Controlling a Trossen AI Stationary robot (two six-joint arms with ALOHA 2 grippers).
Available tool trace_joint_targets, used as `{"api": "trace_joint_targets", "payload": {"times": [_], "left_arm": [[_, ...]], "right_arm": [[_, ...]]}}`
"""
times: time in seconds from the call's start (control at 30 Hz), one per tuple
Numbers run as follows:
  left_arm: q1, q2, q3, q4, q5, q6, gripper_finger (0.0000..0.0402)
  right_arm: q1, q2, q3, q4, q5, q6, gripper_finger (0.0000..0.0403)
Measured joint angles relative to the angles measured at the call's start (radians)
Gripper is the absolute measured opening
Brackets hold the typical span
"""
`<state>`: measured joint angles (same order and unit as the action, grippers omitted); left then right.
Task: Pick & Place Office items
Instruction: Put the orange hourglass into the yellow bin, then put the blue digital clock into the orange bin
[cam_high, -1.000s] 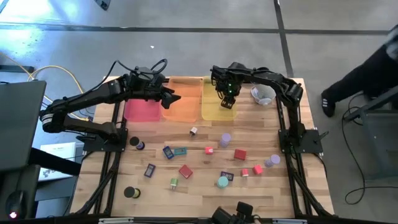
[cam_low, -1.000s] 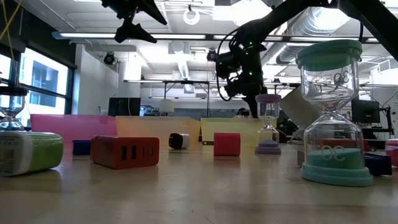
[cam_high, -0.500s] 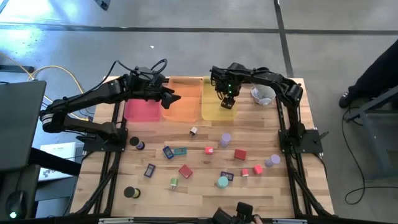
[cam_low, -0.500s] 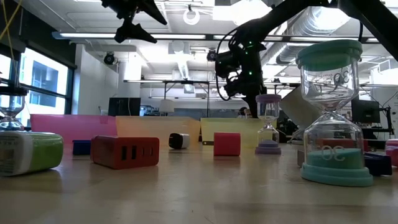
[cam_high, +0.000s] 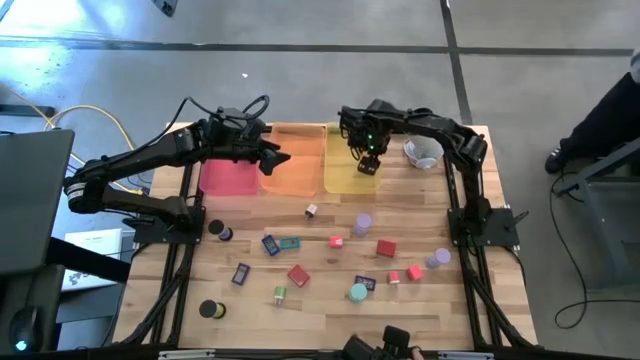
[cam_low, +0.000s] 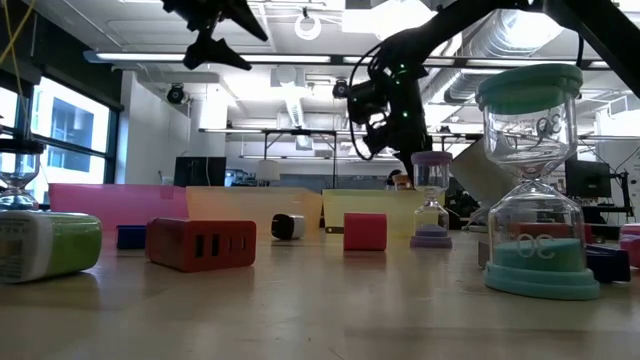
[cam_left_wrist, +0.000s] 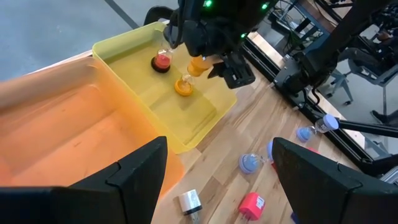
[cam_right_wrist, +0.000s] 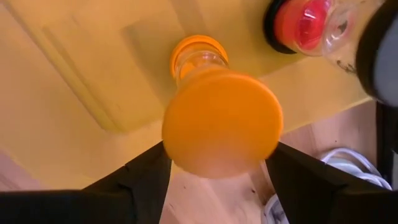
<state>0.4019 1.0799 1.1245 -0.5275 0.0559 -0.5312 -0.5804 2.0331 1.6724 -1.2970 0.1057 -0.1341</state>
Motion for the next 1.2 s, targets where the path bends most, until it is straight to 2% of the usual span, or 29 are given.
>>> {"api": "trace_joint_targets", "payload": {"times": [0.47, 0.63, 0.73, 1.0, 1.2], "left_arm": [[0.0, 0.0, 0.0, -0.033, 0.008, 0.007, 0.0282], [-0.007, 0.0, 0.0, -0.035, 0.07, 0.056, 0.0282], [-0.033, 0.0, 0.0, -0.034, 0.066, 0.069, 0.0282], [-0.134, 0.011, 0.032, -0.036, -0.052, 0.154, 0.0282], [-0.237, 0.093, 0.199, -0.234, -0.205, 0.174, 0.0282]], "right_arm": [[0.003, -0.009, 0.22, -0.199, -0.004, 0.112, 0.0246], [0.008, -0.105, 0.242, -0.211, -0.007, 0.131, 0.0246], [0.014, -0.187, 0.243, -0.218, -0.007, 0.142, 0.0246], [0.032, -0.416, 0.243, -0.218, -0.063, 0.165, 0.0246], [0.045, -0.545, 0.243, -0.218, -0.136, 0.168, 0.0246]]}}
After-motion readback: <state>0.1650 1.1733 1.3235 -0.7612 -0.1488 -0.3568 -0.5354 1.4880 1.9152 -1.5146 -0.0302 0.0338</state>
